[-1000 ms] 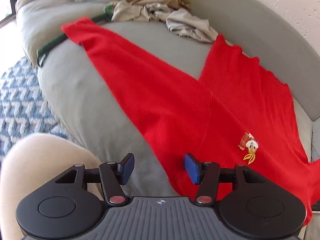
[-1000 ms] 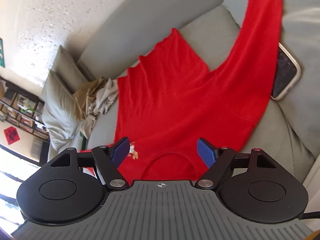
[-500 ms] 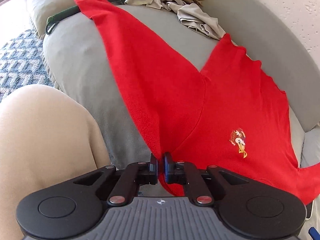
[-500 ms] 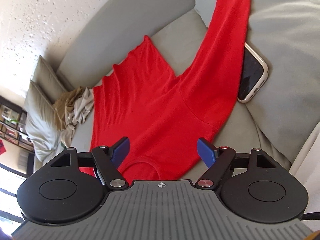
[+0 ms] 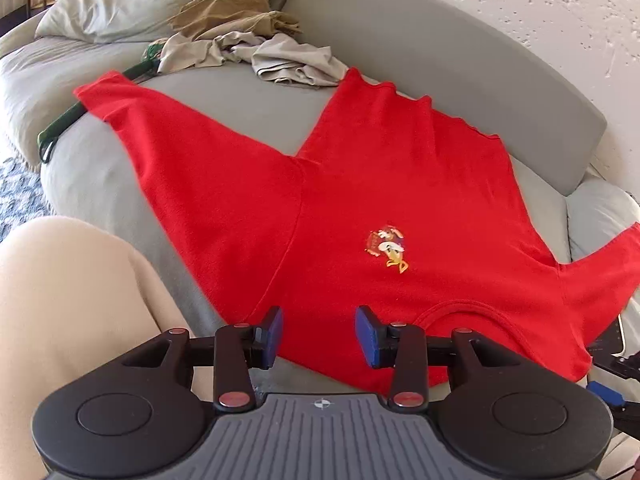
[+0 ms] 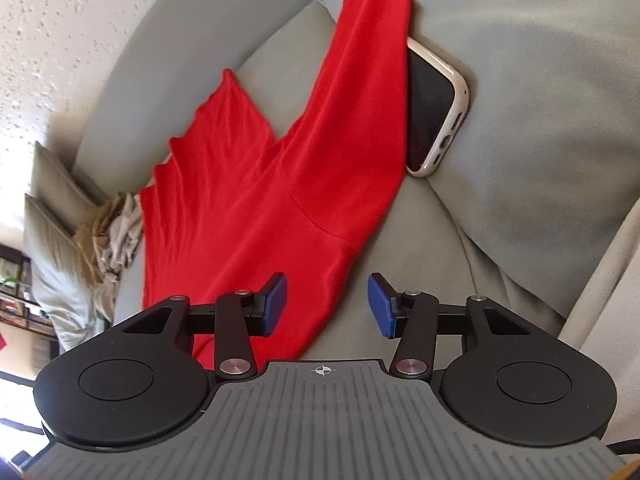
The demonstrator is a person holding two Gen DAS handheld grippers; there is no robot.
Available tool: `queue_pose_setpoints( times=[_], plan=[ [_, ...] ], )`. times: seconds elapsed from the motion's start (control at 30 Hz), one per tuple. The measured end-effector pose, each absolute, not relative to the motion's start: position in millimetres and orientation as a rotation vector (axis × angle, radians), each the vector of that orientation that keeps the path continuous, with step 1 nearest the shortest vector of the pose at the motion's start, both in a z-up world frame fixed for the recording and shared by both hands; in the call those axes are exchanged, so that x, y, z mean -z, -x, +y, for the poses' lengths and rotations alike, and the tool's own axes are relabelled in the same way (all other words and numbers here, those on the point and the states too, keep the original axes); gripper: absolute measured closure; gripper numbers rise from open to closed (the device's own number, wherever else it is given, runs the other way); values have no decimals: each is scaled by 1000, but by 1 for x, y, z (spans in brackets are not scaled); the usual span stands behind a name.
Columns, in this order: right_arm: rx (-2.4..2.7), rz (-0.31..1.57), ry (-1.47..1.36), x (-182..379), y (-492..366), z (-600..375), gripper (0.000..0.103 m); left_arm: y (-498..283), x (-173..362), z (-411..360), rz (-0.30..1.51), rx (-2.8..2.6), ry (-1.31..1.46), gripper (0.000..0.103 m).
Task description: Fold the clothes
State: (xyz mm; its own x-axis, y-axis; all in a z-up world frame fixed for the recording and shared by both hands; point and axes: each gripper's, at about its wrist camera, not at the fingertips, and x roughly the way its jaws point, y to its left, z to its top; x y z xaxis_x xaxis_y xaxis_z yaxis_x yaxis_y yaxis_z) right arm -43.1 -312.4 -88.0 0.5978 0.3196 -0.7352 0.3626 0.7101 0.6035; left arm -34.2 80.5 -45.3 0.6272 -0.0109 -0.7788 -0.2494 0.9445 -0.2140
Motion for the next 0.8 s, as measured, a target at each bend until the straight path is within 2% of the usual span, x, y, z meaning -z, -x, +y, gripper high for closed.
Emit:
queue_pose_setpoints(
  times=[0.17,0.23,0.27,0.33,0.5,0.6,0.67,0.7,0.73,0.8],
  plan=[
    [33,874,-713,104,30,-300,52,22,57,81,913,-125,360,64],
    [42,852,-617,104,26,-292,86,20,61,83,930,-127,371,64],
    [49,856,-586,104,24,-290,98,21,60,85,928,-127,373,64],
    [80,840,-574,97,29,-289,99,22,59,87,922,-125,368,64],
    [116,913,-504,88,33,-291,99,15,53,86,913,-112,324,64],
    [107,962,-495,86,27,-292,93,11,50,85,907,-105,298,64],
    [119,976,-474,77,27,-290,76,8,48,84,903,-100,280,64],
    [126,983,-443,71,28,-286,61,7,47,84,901,-98,271,64],
    [134,989,-412,64,29,-282,56,6,46,84,899,-95,263,64],
    [107,989,-360,52,29,-270,55,3,44,83,895,-90,245,64]
  ],
)
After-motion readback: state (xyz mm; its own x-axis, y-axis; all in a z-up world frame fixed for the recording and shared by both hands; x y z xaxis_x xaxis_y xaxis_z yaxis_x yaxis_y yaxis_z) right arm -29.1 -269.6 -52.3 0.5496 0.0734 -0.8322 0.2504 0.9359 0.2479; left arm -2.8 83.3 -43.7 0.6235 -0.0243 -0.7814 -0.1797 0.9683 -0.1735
